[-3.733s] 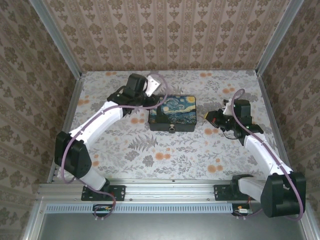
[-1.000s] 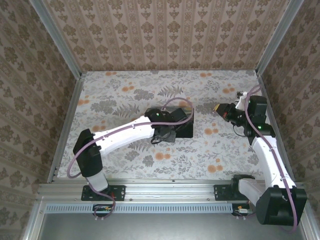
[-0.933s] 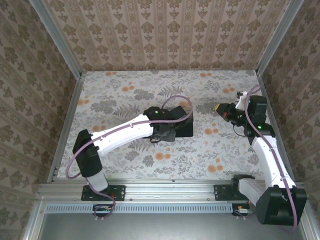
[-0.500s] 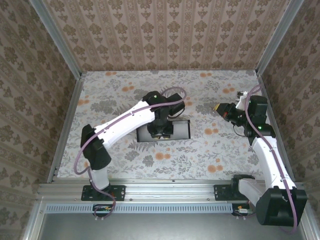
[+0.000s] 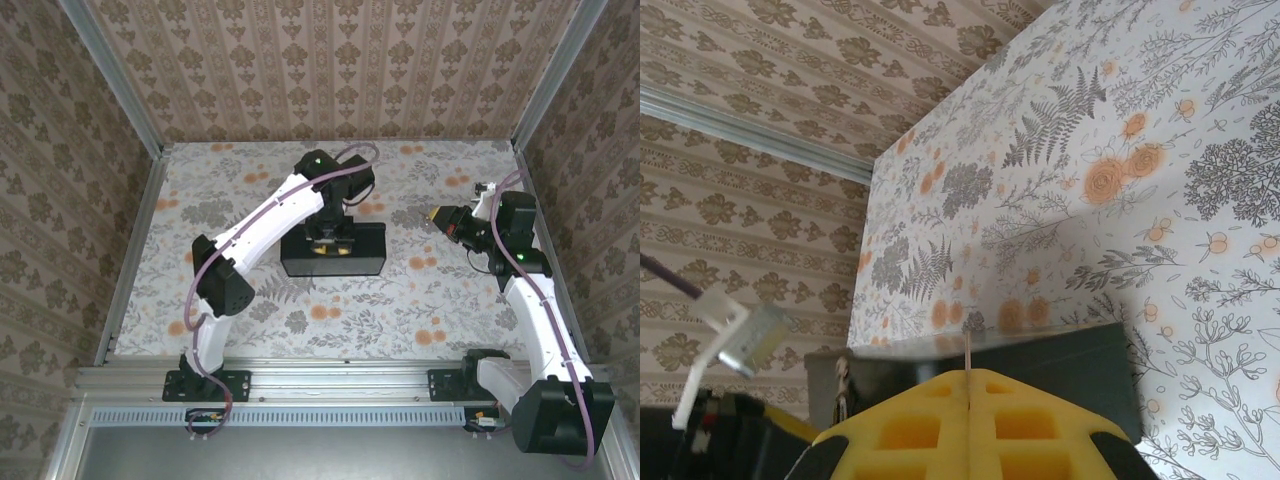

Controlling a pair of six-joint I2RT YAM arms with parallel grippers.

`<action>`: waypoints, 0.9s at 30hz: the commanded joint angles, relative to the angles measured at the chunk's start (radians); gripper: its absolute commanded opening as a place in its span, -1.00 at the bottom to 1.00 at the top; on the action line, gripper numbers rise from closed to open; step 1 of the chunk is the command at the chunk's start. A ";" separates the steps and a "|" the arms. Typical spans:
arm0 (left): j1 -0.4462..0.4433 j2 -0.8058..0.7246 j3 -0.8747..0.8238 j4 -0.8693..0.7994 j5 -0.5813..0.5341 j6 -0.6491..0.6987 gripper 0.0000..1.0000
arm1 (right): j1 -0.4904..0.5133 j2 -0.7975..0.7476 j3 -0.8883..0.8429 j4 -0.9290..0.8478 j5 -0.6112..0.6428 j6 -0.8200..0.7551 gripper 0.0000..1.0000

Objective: Unlock the padlock with the key

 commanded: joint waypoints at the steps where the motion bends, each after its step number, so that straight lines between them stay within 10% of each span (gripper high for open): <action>1: 0.015 0.039 0.109 -0.087 -0.008 0.053 -0.14 | 0.008 0.000 0.002 0.019 -0.027 -0.004 -1.00; 12: 0.059 -0.040 0.149 0.033 -0.078 0.193 0.01 | 0.122 -0.002 0.026 -0.090 0.012 -0.053 -1.00; 17: 0.159 -0.212 -0.111 0.274 -0.069 0.373 0.10 | 0.265 -0.081 -0.006 -0.163 0.076 -0.012 -1.00; 27: 0.553 -0.518 -0.847 1.022 0.489 0.538 0.05 | 0.476 -0.158 -0.148 -0.017 0.033 0.120 -1.00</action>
